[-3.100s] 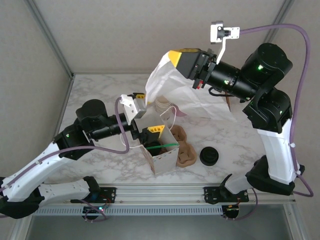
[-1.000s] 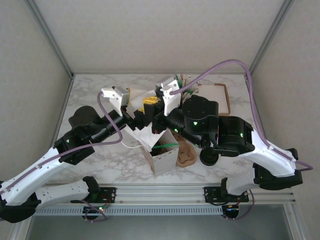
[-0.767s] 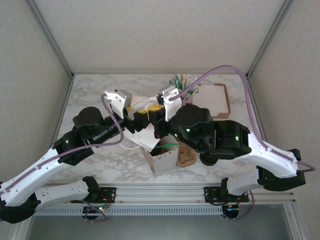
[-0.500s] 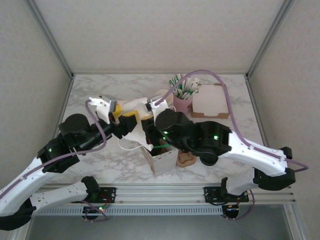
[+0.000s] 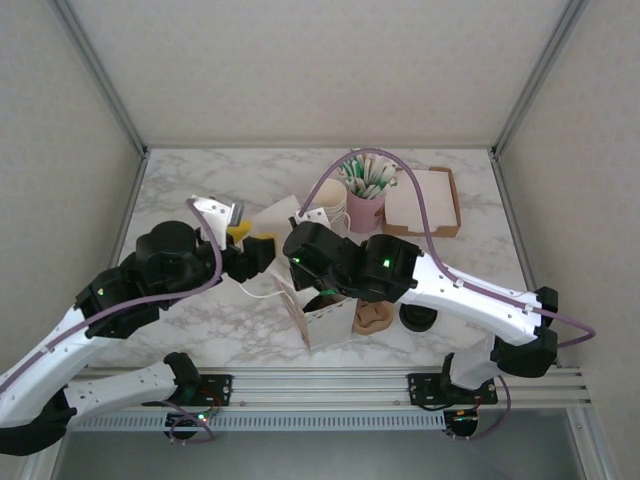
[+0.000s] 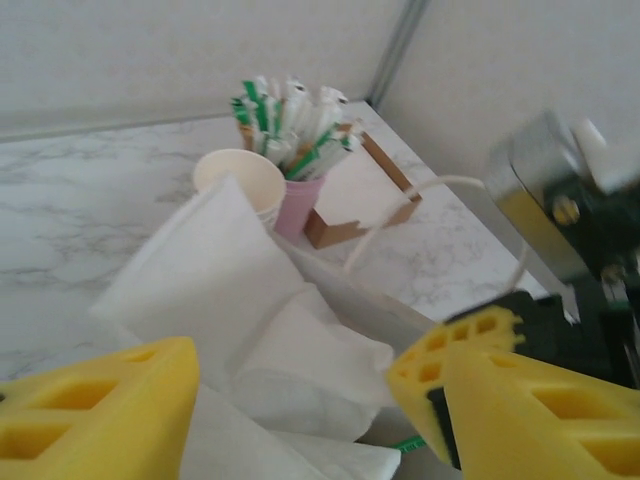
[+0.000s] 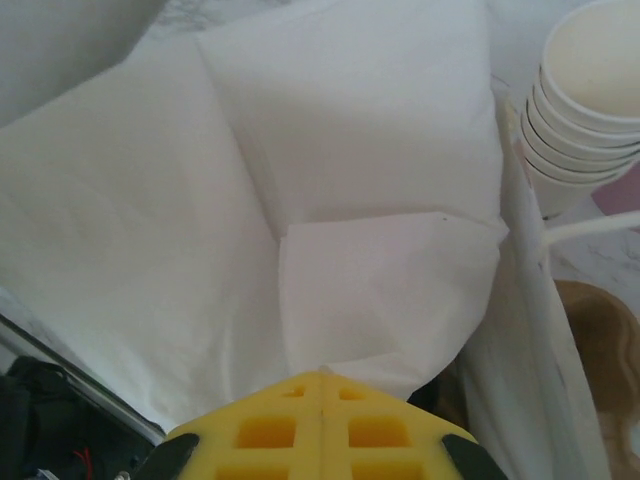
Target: Pack the takeout coffee
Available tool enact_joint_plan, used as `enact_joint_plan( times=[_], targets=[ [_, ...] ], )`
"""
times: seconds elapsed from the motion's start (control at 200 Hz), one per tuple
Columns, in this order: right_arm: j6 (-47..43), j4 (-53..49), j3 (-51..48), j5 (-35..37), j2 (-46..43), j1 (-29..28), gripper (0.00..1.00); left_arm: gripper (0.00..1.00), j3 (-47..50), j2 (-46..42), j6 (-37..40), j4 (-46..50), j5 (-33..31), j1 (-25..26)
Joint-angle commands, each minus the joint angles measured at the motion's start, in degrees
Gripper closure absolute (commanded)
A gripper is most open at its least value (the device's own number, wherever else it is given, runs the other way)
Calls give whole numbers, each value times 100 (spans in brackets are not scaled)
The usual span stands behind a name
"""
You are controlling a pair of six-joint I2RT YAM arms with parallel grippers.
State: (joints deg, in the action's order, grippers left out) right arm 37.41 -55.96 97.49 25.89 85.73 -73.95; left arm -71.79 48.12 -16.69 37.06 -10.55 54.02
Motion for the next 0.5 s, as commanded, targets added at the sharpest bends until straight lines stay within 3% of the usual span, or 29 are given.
enact_joint_plan(
  times=[0.0,0.195,0.36,0.425,0.496],
  targets=[
    [161,-658,200,139,111,18,100,36,-389,-100,-566,408,-776,-124],
    [214,-1031,58,-251,257,-20,100,41,-595,71,-1169,1017,-1222,-384],
    [251,-1616,337,347,260,-284,99,44,-696,412,-1535,1321,-901,-992],
    [34,-1363,375,438,83,-428,87,48,-713,584,-1623,1322,-520,-1287],
    [-161,-944,367,439,-147,-531,64,52,-759,792,-1725,1318,-41,-1501]
  ],
)
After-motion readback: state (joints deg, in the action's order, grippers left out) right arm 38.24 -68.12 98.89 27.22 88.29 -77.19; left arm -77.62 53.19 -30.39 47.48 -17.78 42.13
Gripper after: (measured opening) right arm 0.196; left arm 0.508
